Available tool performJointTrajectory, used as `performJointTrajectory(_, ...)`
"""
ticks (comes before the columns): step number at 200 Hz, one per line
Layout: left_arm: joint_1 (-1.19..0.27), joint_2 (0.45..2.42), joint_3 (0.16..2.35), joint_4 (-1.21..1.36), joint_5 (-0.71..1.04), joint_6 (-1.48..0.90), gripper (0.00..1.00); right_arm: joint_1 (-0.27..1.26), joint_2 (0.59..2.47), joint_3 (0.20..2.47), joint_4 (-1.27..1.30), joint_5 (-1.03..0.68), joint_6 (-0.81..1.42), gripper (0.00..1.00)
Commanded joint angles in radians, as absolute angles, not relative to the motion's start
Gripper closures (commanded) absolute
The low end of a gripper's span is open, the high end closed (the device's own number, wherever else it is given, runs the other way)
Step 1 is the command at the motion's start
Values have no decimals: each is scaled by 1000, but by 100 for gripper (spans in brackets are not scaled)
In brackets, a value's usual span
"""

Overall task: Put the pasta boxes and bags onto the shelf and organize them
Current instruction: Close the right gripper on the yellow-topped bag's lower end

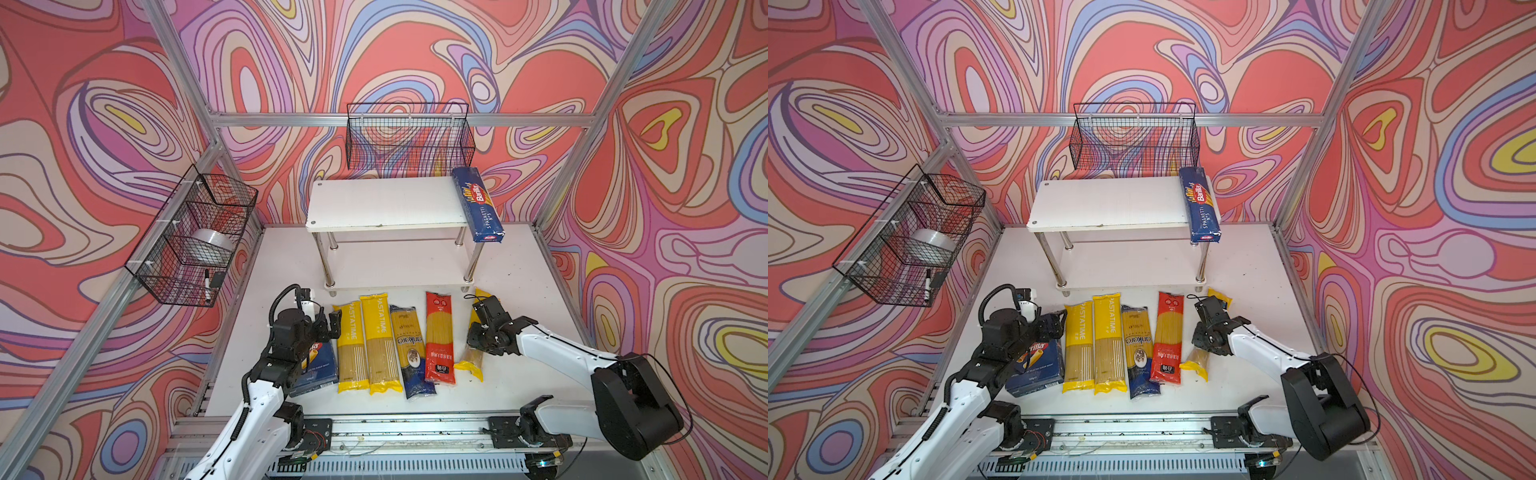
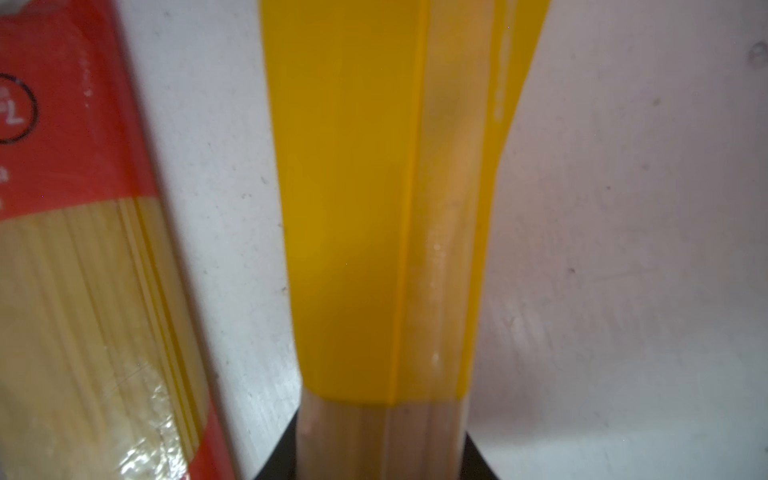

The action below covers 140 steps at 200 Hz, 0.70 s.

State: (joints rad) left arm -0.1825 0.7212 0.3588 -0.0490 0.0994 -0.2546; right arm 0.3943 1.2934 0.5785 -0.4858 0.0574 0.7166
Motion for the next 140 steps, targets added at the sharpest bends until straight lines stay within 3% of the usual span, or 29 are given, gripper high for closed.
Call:
performJointTrajectory(1, -184, 710, 354, -48, 109, -241, 0, 402, 1272, 552, -527, 26, 718, 79)
performJointTrajectory(57, -184, 711, 354, -48, 109, -240, 0, 402, 1243, 602, -585, 24, 703, 96)
performJointTrajectory(140, -184, 710, 354, -49, 108, -241, 0, 402, 1118, 660, -658, -1, 644, 98)
